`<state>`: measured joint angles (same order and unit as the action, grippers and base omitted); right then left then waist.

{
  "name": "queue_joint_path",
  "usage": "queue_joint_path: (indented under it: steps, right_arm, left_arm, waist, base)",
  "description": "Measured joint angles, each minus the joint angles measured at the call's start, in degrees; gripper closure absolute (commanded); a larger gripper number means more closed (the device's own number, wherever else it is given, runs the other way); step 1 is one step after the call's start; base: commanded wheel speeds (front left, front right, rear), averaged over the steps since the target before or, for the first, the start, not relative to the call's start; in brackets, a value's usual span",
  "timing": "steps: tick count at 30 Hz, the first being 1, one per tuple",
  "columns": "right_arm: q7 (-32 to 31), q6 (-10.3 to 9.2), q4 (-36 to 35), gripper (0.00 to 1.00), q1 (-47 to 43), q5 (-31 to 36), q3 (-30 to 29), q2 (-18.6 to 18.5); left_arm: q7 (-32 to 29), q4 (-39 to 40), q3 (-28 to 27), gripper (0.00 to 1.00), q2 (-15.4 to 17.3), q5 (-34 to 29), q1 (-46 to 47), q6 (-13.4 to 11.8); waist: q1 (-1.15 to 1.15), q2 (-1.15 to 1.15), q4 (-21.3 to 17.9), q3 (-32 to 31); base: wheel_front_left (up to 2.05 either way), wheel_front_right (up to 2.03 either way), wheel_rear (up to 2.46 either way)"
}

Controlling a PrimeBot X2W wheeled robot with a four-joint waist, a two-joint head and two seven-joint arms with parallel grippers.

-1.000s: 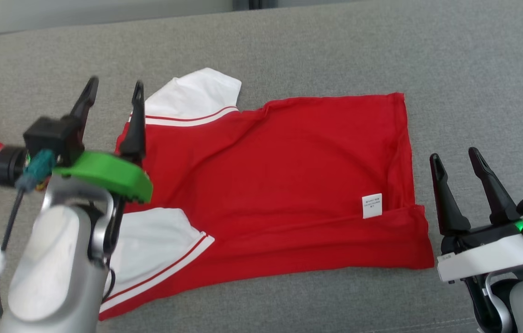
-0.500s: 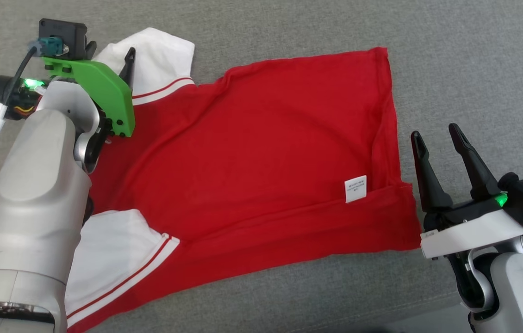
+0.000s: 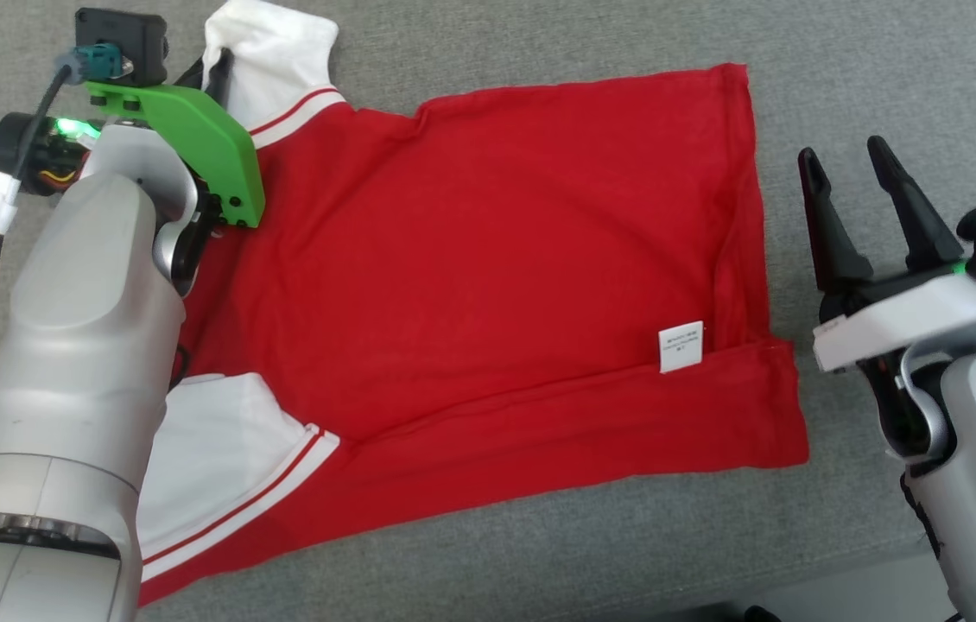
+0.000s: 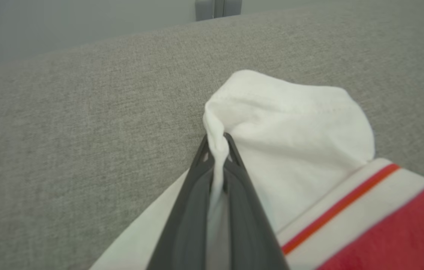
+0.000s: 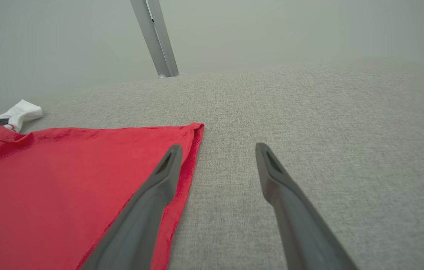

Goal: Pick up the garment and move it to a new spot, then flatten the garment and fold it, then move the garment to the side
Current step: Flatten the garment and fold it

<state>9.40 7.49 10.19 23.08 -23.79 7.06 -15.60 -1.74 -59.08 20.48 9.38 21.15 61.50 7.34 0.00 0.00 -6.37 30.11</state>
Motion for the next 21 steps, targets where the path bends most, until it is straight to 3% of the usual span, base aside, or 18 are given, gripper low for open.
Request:
queue_joint_path:
  steps: [11,12,14,21]
  right_arm:
    - [1.0,0.01,16.3,0.00,13.0,-4.5,5.9,-4.1]
    - [1.0,0.00,17.3,0.46,13.5,-4.8,6.4,-4.4]
    - [1.0,0.00,19.1,1.00,14.7,-6.0,7.5,-5.2]
    - [3.0,0.03,19.9,1.00,16.0,-7.5,9.8,-7.8]
  left_arm:
    - [6.6,-0.3,3.4,1.00,-3.4,1.0,1.4,0.2]
    - [7.3,-0.2,3.6,1.00,-3.5,1.1,1.4,0.2]
    - [9.3,0.2,4.1,1.00,-3.5,1.5,1.1,0.2]
    - [15.4,4.2,3.9,1.00,-2.0,1.6,-0.8,-0.1]
  waist:
    - [0.00,0.00,5.8,1.9]
    - [0.00,0.00,6.1,2.0]
    - [0.00,0.00,6.9,2.1]
    - [0.00,0.00,7.4,0.0]
  base:
    - [0.00,0.00,0.00]
    - [0.00,0.00,0.00]
    - [0.00,0.00,0.00]
    - [0.00,0.00,0.00]
